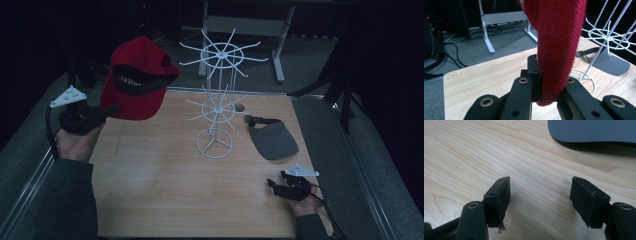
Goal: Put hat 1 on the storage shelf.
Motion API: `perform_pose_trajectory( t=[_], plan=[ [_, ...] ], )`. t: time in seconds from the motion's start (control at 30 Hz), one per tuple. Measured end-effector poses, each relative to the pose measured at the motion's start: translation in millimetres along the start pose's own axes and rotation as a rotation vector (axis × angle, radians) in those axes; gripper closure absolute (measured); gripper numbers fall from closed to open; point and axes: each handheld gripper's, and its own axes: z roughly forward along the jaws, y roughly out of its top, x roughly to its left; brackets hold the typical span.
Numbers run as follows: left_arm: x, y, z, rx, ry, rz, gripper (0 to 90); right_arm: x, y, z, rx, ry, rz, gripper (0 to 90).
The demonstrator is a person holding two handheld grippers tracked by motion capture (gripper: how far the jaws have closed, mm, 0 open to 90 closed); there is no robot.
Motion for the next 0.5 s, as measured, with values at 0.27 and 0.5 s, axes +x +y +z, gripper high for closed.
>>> perform_pose_trajectory(
  t=[0.27,0.5],
  plan=[
    [-1.6,4.8,0.0,-0.006,0.01,0.002,85.7,0.0,0.0,0.0,0.0,0.0,-0.001,32.5],
    [-6.4,16.1,-2.1,-0.03,0.02,0.02,85.7,0.1,0.0,0.1,0.0,-0.001,-0.001,32.5]
  ],
)
